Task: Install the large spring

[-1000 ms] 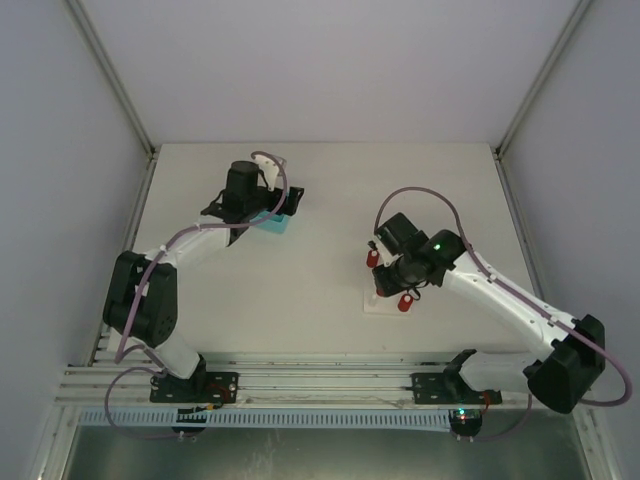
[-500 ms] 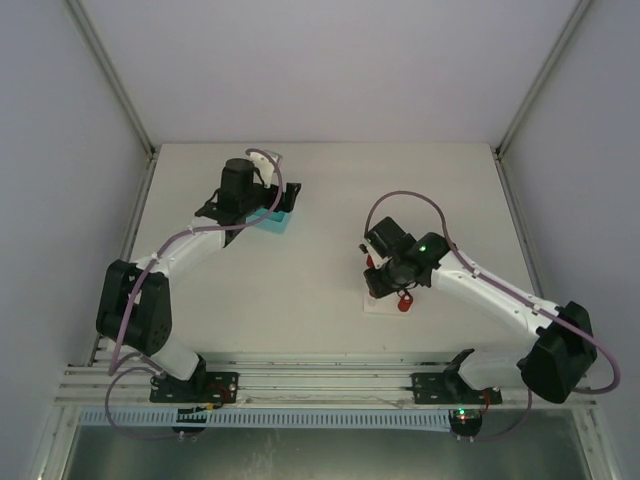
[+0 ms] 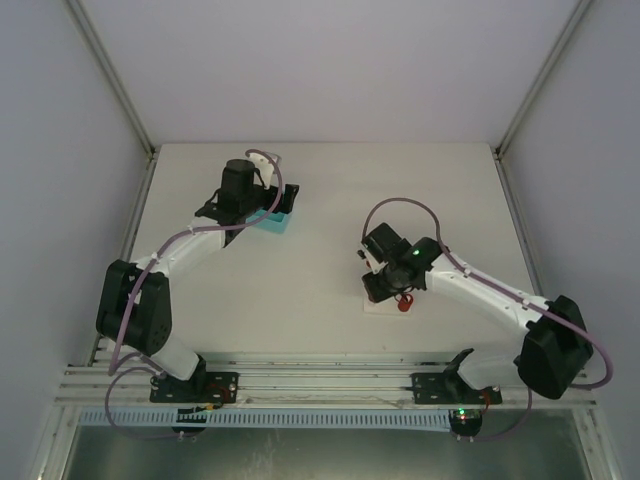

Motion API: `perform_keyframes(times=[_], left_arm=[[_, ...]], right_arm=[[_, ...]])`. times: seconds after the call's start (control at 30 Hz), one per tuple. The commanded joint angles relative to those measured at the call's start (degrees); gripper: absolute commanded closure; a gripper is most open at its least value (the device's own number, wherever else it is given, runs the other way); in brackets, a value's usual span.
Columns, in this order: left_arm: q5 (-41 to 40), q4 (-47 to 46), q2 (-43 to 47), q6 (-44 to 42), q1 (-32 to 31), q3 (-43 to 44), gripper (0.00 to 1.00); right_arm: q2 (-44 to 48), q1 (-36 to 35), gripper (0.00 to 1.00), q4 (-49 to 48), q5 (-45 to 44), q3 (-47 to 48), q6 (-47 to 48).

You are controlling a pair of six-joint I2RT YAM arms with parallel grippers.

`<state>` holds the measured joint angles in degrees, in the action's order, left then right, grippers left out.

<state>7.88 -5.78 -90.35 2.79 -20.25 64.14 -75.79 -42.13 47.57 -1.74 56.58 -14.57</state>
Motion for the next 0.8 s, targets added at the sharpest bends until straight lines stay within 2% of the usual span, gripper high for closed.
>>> perform_keyframes(times=[0.0, 0.3, 0.43, 0.63, 0.77], left_arm=[[-0.4, 0.5, 1.5, -0.6, 0.1, 1.4, 0.01], [-0.6, -0.4, 2.7, 0.1, 0.2, 0.4, 0.01], [-1.0, -0.7, 3.4, 0.3, 0.1, -0.3, 0.01], [-2.4, -2.0, 5.0, -0.3, 0.2, -1.1, 0.01], [-5.5, -3.9, 5.3, -1.2, 0.5, -1.0, 0.01]], right_arm=[[-2.3, -0.4, 0.89, -2.1, -0.8, -0.9, 1.1], [-3.6, -0.4, 0.53, -4.2, -2.1, -1.0, 1.0], [-2.9, -0.4, 0.42, -3.0, -3.0, 0.1, 0.9], [-0.1, -0.1, 0.33, -0.5, -6.6, 5.8, 1.7], [0.3, 2.0, 0.16, -2.1, -13.5, 12.1, 2.5]])
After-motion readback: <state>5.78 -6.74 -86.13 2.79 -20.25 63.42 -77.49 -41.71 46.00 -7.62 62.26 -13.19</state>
